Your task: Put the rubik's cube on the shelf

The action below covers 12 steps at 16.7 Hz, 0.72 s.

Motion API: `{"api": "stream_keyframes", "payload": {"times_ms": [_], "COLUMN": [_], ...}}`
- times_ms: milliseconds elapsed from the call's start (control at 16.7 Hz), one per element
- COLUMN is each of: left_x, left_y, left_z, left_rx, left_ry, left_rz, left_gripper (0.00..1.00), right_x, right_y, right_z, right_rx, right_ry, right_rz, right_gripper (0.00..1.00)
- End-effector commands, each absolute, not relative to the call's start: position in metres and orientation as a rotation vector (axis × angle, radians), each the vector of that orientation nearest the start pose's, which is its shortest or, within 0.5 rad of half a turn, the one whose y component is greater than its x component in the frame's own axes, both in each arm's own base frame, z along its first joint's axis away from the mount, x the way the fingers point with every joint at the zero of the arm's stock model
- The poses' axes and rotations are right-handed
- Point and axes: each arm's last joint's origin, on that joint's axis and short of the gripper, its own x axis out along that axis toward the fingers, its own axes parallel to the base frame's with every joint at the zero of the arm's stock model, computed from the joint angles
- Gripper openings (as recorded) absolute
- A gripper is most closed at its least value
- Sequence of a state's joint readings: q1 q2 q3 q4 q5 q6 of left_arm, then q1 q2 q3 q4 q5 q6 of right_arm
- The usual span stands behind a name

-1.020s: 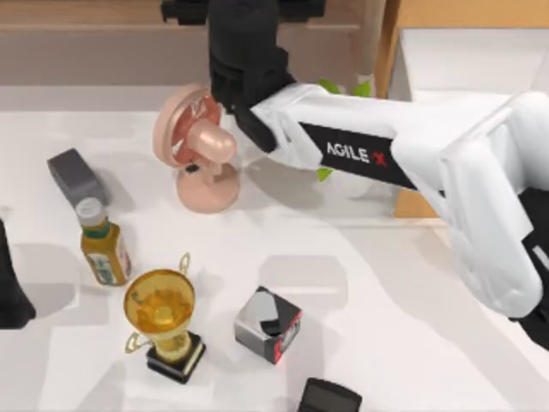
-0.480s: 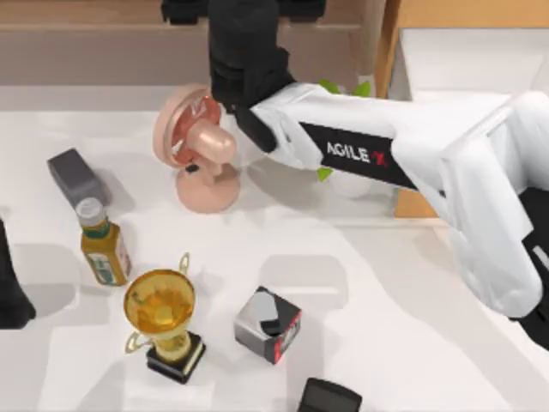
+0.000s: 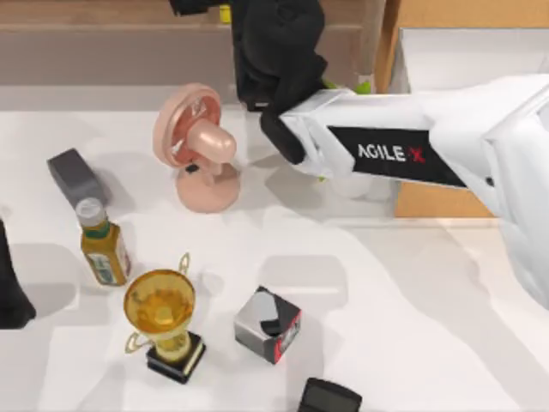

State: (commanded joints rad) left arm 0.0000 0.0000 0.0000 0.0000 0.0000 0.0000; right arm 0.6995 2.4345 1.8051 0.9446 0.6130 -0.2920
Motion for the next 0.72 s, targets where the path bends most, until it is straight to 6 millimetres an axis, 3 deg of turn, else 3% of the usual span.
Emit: {"api": "stream_keyframes", "payload": {"times_ms": [300,720], "left_x": [0.106,0.106], "left_y": [-0.001,-0.001], "left_z": [0.16,0.16], "left_rx": [0.0,0.0], "left_ry": [0.0,0.0], "left_rz": [0.0,0.0], "left_gripper": [1.0,1.0], "right_x": [0.366,0.264], "right_y": [0.287,0.176], "right_z": [0.206,0.16], "right_rx": [-0.327,-0.897], "right_ry": [-0.477,-0.495], "right_rz": [0.082,0.018], "right_gripper": [1.0,1.0]}}
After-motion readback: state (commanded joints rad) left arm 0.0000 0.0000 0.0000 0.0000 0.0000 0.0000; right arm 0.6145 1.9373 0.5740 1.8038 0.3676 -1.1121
